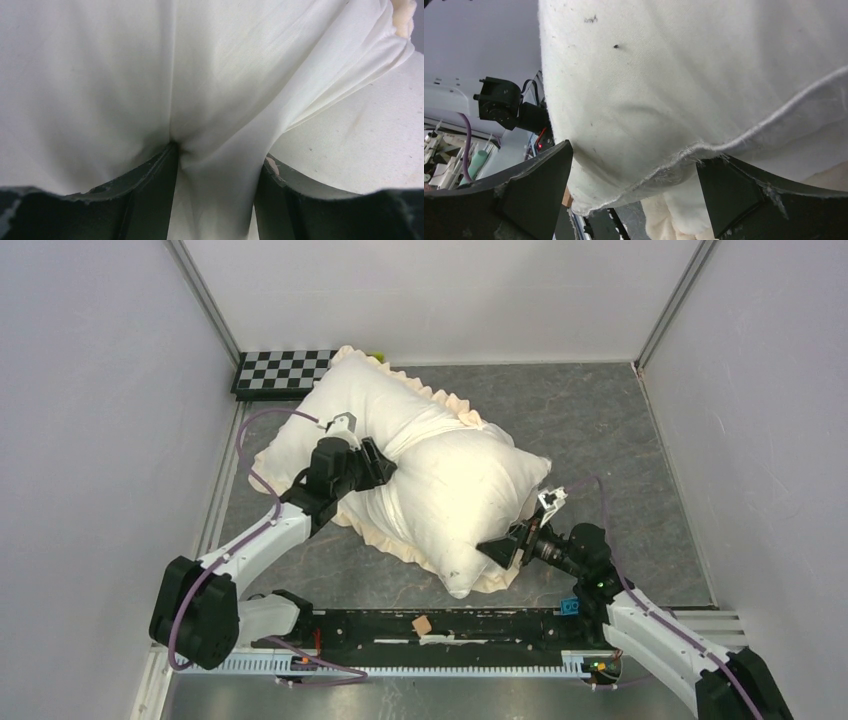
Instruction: Remove the pillowcase from the pillow
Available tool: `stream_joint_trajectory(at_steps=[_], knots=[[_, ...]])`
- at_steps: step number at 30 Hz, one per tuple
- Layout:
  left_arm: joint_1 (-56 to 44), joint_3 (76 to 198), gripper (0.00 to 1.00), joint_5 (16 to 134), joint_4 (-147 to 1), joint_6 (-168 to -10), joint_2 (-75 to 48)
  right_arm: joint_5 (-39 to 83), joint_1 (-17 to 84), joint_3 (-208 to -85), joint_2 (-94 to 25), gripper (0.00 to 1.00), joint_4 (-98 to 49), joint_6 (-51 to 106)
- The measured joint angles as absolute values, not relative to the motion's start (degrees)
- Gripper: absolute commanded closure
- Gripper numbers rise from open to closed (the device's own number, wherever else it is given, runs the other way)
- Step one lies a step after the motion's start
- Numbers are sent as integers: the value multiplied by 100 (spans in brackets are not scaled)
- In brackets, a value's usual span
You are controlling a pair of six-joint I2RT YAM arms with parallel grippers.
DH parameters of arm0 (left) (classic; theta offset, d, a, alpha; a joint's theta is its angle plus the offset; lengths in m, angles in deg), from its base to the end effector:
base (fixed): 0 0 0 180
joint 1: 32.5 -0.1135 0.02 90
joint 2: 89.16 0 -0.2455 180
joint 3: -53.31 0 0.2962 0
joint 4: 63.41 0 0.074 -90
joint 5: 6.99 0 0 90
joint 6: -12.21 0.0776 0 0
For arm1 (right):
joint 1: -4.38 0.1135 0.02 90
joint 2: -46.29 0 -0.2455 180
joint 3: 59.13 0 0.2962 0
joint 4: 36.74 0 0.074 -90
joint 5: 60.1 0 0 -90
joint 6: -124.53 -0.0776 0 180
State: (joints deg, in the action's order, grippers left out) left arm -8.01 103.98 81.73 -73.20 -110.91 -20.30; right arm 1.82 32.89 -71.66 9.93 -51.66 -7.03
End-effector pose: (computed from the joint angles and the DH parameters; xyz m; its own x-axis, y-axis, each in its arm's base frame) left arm 0.3148 -0.1453 0.1789 -0.5938 -0.3298 -0.7339 0.1288 0.8614 -0.4913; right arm 0.1882 0.1438 0.1173 -0.6523 0.3118 -0.6909 -0.5306 0.4631 0.7099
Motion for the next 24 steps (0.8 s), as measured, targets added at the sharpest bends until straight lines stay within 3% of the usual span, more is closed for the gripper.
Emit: stream_joint_trajectory(at_steps=[2, 8, 10, 18, 24], knots=[[-801, 10392, 39, 8191, -7215, -11021, -1989, 291, 3547, -7166, 691, 6, -5448, -728], [-799, 10070, 38, 8296, -6809, -10820, -2139, 584, 3888, -7378, -128, 86, -5848, -625], [-797, 9955, 38, 8348, -6728, -10772, -2286, 610, 3894, -7544, -273, 100, -5870, -599], [-788, 9810, 31, 8818, -6678, -10682, -2627, 969, 3768, -8700, -10, 100, -4401, -109], [-696, 9769, 23, 9627, -6756, -10687, -2730, 2545, 3258, -9640, 486, 100, -2497, 614]])
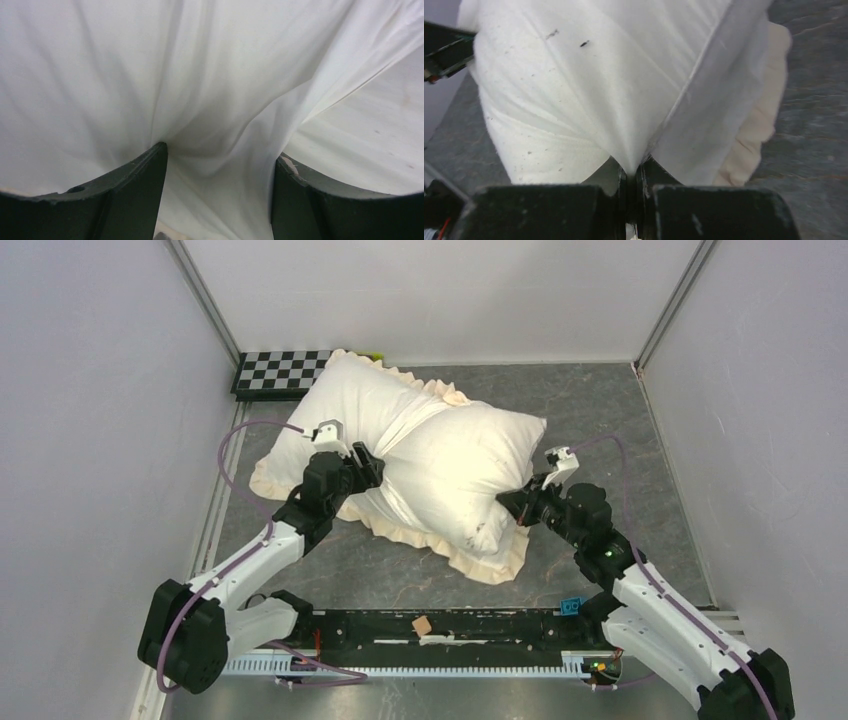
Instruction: Remove the pillowcase from the pillow
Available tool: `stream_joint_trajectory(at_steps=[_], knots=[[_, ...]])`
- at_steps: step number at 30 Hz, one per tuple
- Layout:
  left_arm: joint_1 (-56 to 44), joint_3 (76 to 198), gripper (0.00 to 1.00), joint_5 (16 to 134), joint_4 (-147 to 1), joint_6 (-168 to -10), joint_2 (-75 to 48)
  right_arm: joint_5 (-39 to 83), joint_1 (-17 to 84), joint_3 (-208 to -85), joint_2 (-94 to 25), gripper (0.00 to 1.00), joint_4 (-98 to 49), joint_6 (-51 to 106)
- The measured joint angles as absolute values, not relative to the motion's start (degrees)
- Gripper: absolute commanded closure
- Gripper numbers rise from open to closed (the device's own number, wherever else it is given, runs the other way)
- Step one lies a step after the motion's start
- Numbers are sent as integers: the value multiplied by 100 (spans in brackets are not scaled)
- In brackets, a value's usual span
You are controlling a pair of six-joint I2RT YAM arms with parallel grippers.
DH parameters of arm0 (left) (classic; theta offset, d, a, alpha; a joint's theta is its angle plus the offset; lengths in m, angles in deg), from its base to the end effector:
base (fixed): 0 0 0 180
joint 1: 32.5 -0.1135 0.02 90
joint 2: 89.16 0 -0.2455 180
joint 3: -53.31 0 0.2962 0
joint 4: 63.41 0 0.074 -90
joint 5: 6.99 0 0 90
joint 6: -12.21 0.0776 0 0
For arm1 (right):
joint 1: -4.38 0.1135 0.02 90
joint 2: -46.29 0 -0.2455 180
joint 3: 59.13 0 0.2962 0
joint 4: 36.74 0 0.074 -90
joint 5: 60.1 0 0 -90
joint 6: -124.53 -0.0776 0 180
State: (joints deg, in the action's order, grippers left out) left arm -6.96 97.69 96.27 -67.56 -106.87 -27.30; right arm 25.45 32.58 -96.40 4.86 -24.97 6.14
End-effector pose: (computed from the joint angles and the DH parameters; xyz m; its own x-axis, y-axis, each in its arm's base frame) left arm 0.3016 -0.1244 0.1859 -0.4011 -0.3326 -0.8535 0.0370 0.9251 -0.3779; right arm 0.2412 0.1362 0.2129 -0.4681 0.2869 -0.8358 -0.3573 0.8036 0.4759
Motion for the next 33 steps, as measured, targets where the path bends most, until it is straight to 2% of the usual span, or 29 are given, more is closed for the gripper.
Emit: stream_joint_trajectory(at_steps=[6, 13, 18, 27, 33], knots=[[-666, 9727, 19, 10254, -7069, -10883, -2883, 3681, 3125, -10114, 755, 100, -1505, 1122], [-666, 9633, 14, 10116, -7261, -10988, -3228, 3611, 3110, -10123, 1076, 100, -1284, 1491], [-775, 9863, 0, 9159, -7860, -11052, -3615, 3056, 2957, -10125, 910, 100, -1385, 1651], [-788, 11369, 0, 6801, -8879, -11574, -3755, 1729, 2799, -9819, 20, 100, -2792, 984], [-534, 11393, 0, 5828, -8872, -12116, -4211, 1013, 2802, -9657, -673, 100, -3778, 276]])
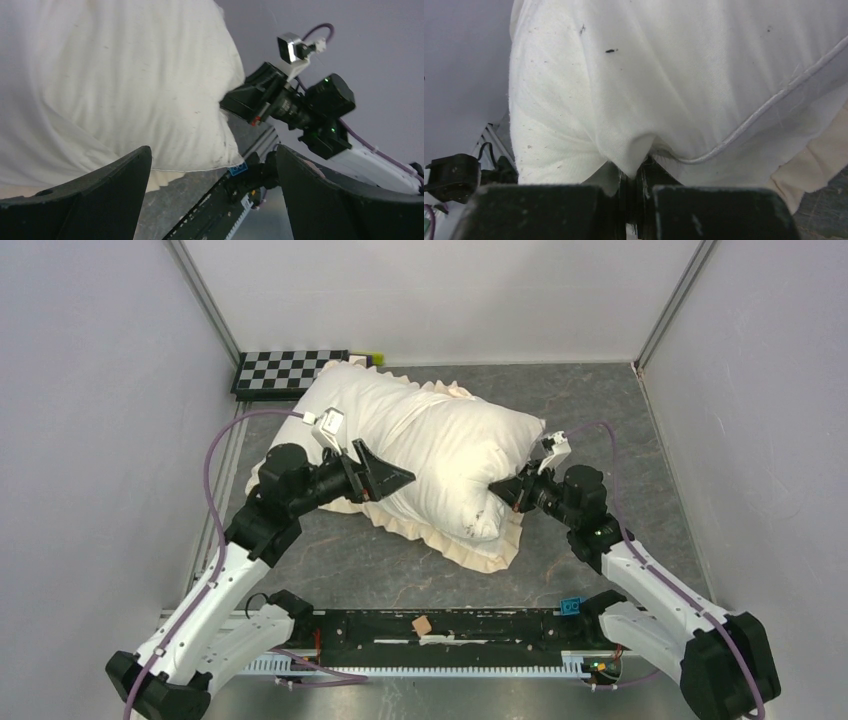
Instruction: Remove the pillowcase from the pillow
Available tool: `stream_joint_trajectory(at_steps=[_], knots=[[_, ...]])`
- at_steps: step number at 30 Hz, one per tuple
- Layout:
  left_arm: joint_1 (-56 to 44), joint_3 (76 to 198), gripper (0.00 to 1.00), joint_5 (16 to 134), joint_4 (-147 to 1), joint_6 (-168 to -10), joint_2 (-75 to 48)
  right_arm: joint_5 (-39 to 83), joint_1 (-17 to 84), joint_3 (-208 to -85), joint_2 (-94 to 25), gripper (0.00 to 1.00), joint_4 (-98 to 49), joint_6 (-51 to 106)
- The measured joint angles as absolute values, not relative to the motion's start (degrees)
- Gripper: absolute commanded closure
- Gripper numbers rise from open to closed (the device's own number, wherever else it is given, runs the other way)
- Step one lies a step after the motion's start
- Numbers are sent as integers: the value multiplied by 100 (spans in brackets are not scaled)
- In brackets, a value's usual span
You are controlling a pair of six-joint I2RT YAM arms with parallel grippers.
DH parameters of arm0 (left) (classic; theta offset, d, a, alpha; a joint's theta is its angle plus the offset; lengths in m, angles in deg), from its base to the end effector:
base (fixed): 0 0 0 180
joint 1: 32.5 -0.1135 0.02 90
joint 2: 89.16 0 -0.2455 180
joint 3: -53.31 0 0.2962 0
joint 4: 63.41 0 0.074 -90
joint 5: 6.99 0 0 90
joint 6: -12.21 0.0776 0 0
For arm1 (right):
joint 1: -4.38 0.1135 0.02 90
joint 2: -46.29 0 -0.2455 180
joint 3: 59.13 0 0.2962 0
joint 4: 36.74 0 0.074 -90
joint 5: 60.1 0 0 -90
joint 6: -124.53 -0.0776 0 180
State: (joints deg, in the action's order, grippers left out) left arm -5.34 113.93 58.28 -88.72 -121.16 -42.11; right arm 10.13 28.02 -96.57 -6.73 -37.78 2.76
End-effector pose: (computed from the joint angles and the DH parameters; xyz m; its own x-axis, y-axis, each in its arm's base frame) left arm 0.2362 -0.1577 0.3333 -0.6666 -0.3590 -0.6533 0.4420 0.5153 -0.7342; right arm 0.2643 0.1443 0.1932 -0.5521 0.2992 -0.7782 -0.4547 0.6743 0.5818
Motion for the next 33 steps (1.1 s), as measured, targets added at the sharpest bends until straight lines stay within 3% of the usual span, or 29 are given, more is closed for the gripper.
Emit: stream_joint_trajectory(at_steps=[6, 13, 19, 24, 26, 31, 32, 33], knots=[[150, 10986, 3, 5653, -8876, -12472, -4454, 886, 2799, -9690, -1160, 100, -4576, -529], [1658, 10302, 0, 7037, -8879, -12671, -4491, 838, 2802, -9789, -1361, 100, -5188, -1348], [1809, 9476, 0, 7981, -8555, -12947, -4437, 1019, 2812, -9867, -1136, 100, -5277, -1569], [1715, 9336, 5, 8156, -8140, -13004, -3637, 1072, 2828, -9889, -961, 100, -5271, -1582], [1673, 9373, 17, 8293, -8096, -12986, -3390, 1080, 2834, -9889, -893, 100, -5227, -1580], [1396, 9408, 91, 8569, -7906, -12851, -3269, 1133, 2839, -9904, -690, 100, -4967, -1547], [1212, 9382, 97, 8547, -7742, -12794, -3269, 1181, 2839, -9926, -640, 100, -4851, -1514], [1070, 9358, 98, 8545, -7630, -12820, -3269, 1235, 2839, -9972, -579, 100, -4683, -1477]])
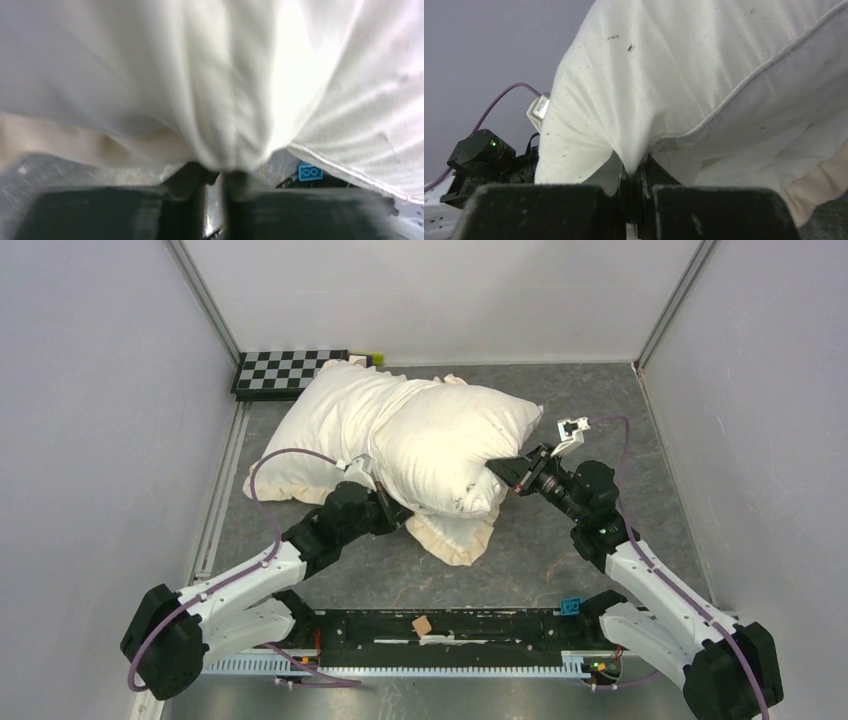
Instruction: Remove the pillowcase from the pillow
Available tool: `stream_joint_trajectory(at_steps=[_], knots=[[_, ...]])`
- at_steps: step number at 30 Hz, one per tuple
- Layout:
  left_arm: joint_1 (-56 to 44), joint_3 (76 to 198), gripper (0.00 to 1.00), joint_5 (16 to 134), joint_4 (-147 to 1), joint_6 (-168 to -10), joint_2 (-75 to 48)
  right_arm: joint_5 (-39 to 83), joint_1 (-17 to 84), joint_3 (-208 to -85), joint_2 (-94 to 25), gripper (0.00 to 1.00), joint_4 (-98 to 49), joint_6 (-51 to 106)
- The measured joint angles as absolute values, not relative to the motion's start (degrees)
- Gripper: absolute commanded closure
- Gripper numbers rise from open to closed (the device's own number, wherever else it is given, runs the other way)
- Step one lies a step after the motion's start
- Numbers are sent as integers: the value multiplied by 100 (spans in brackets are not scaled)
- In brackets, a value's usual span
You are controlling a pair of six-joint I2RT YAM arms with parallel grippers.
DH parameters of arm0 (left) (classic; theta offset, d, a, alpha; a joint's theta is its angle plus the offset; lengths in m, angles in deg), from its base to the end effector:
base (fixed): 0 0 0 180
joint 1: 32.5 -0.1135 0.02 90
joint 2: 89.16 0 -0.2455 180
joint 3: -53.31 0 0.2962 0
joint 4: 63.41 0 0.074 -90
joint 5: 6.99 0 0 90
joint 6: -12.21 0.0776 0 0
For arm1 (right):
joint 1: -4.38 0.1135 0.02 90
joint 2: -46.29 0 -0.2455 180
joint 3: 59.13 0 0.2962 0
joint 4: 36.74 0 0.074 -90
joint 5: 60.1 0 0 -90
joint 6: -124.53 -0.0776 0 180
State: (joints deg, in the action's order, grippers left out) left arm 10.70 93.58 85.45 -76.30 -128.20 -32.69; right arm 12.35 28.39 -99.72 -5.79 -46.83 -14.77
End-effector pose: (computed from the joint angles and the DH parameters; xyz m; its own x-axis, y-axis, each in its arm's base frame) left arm 0.2219 -0.2038 0.1618 -0.7320 -0.3688 -0.5729 0.1455 0.7368 -0.6602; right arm 0.2712 0.1464 0.2445 -0.5174 0.5608 -0.6463 -0.4156 0.4955 0.7627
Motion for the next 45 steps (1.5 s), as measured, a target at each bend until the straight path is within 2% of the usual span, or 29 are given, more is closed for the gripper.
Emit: stream_joint_trajectory(at_steps=[9, 15, 19, 23, 26, 27, 28, 30, 31, 32, 40, 45], knots=[[-213, 8978, 98, 8304, -7211, -12632, -3018, 1874, 2839, -10648, -159, 100, -3131, -756], [-1629, 8757, 98, 7832, -6957, -12556, -2253, 2997, 2885, -11690, -41, 100, -1603, 245], [-2276, 8586, 98, 7463, -6686, -12558, -2111, 3530, 2928, -11861, 149, 100, -932, 654], [-2390, 8582, 98, 7179, -6605, -12492, -2240, 3552, 2935, -11861, 162, 100, -753, 901], [-2414, 8612, 97, 7043, -6774, -12335, -2487, 2916, 2882, -11813, 147, 99, -1083, 1174], [-2403, 8667, 92, 7045, -6933, -12260, -2598, 2588, 2858, -11732, 145, 98, -1328, 1279], [-2357, 8748, 79, 7076, -7130, -12182, -2725, 2339, 2847, -11655, 145, 98, -1518, 1345], [-2185, 8988, 49, 7225, -7582, -12046, -3016, 1795, 2826, -11426, 145, 98, -1981, 1441], [-2088, 9096, 40, 7292, -7749, -11968, -3145, 1570, 2826, -11312, 143, 98, -2176, 1469], [-1955, 9249, 36, 7417, -7967, -11889, -3302, 1382, 2823, -11218, 132, 99, -2311, 1487], [-1262, 10282, 19, 8156, -9226, -11810, -4266, -172, 2847, -10606, -214, 99, -3249, 1399], [-934, 10936, 18, 8302, -9917, -11812, -4572, -561, 3324, -10302, -343, 99, -3455, 1423]])
